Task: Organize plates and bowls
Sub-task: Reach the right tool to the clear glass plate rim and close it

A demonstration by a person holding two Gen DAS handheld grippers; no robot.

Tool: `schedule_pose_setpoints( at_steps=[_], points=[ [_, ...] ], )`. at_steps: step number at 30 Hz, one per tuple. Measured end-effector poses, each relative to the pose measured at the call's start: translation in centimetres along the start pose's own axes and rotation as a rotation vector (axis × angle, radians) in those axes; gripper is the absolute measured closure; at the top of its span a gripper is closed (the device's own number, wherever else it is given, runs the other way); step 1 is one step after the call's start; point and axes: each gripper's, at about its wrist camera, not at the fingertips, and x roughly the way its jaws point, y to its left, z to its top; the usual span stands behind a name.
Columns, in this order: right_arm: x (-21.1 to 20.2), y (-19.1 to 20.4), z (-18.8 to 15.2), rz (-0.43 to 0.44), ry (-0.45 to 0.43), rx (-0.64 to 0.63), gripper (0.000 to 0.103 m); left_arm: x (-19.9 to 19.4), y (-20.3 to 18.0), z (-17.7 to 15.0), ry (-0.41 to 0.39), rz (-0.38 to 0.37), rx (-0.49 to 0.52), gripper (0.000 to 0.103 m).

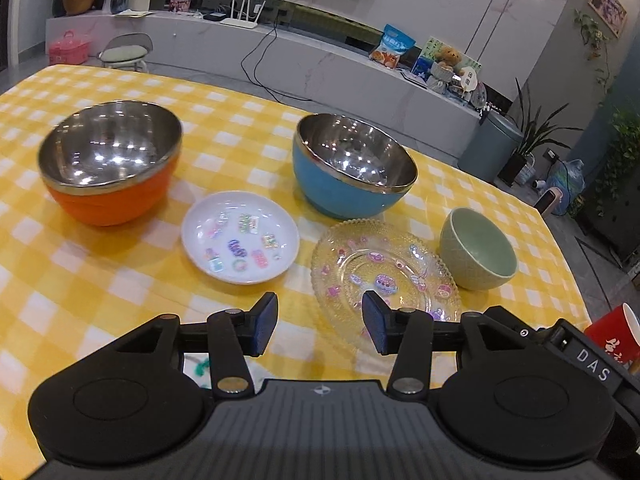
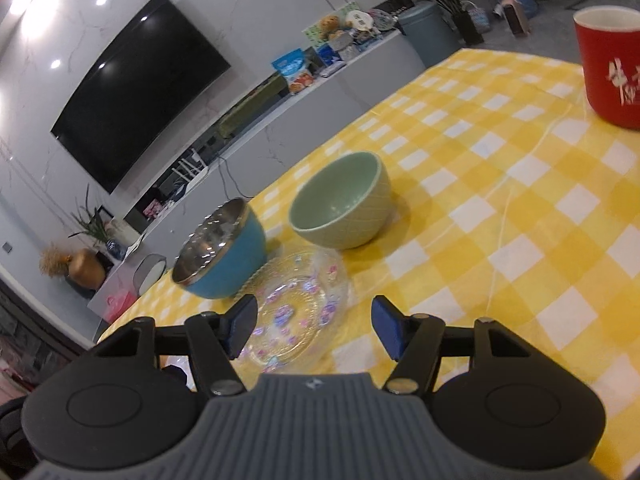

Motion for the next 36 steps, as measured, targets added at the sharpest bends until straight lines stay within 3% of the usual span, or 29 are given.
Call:
schedule_pose_setpoints(
  at_steps=[7,14,16,22,25,29,36],
  points=[
    [2.2,-1.3,0.7,-0.015,-0.012,0.07,0.04,2.6,-0.4,0.4,0.02,-0.026,-0.019,0.048],
    [4.0,-1.9,0.4,-0.014,0.0,0.091,0.052,4.7,-0.1,0.4,0.064,-0.044,-0.048,0.048],
    [4.3,-1.8,0.3,-0.005,0.002,0.085,0.054,5.1,-0.2,0.3,0.075,-0.04,-0.049,0.052],
    [5.0,-1.8,-0.1,0.027,0.036,0.094,0.078,5.3,-0.7,0.3,0.062,-0.009,-0.026,0.066],
    [5.1,-1.8,-0.1,0.033,0.038,0.092,0.086,5.3,-0.4,0.4,0.057,0.023,-0.026,0.083],
    [5.0,-2.0,-0.3,0.016,0.037,0.091,0.1,5.2,-0.1,0.6,0.066,0.02,-0.035,0.087],
    [3.5,-1.9,-0.2,-0.025,0.085,0.135,0.1,3.4,0.2,0.0,0.089,0.021,-0.028,0.096]
  ],
)
